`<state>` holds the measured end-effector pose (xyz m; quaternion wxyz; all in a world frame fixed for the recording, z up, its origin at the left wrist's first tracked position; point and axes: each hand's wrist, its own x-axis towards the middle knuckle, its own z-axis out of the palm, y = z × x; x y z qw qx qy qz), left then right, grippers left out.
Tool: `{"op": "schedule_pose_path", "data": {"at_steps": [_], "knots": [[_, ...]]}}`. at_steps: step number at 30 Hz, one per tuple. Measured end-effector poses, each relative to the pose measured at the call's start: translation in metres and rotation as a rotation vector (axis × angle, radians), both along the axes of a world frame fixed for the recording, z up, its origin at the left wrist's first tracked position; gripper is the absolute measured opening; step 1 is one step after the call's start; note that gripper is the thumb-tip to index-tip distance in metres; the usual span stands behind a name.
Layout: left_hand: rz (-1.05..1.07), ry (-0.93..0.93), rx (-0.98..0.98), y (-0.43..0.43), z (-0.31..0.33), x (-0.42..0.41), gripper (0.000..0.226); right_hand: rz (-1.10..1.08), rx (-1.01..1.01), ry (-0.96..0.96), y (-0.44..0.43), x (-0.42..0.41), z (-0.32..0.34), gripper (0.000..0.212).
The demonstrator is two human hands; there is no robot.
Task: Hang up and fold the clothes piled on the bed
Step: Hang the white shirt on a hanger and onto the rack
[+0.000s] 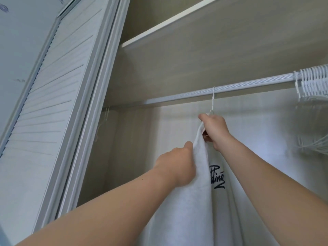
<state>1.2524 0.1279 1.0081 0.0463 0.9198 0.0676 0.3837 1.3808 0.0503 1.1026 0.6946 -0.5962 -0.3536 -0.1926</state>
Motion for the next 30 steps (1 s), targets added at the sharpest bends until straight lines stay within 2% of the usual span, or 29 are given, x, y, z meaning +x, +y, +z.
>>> {"op": "schedule_pose_path", "data": {"at_steps": [2, 4, 7, 10, 12, 14, 18, 25, 30], "knots": [[-0.099, 0.012, -0.161, 0.0, -0.004, -0.005, 0.021, -0.029, -0.042, -0.026, -0.002, -0.009, -0.003, 0.028], [-0.169, 0.046, -0.31, -0.002, -0.008, -0.012, 0.045, -0.074, -0.148, -0.092, -0.007, -0.019, -0.007, 0.036], [-0.145, 0.134, -0.317, -0.007, -0.016, -0.02, 0.071, -0.154, -0.387, -0.166, -0.013, -0.035, -0.015, 0.039], [-0.046, 0.19, -0.241, -0.006, -0.02, -0.023, 0.055, -0.27, -0.544, -0.21, -0.011, -0.048, -0.023, 0.041], [-0.019, 0.202, -0.215, -0.004, -0.021, -0.026, 0.037, -0.387, -0.544, -0.294, -0.009, -0.054, -0.027, 0.033], [-0.002, 0.203, -0.195, -0.001, -0.023, -0.032, 0.029, -0.481, -0.541, -0.404, -0.006, -0.058, -0.03, 0.027], [0.041, 0.223, -0.137, 0.009, -0.029, -0.045, 0.027, -0.527, -0.511, -0.464, 0.001, -0.062, -0.032, 0.025], [0.122, 0.227, -0.084, 0.043, -0.035, -0.075, 0.034, -0.458, -0.46, -0.437, 0.037, -0.07, -0.031, 0.023], [0.19, 0.225, -0.022, 0.079, -0.054, -0.087, 0.034, -0.396, -0.512, -0.436, 0.079, -0.07, -0.034, 0.023]]}}
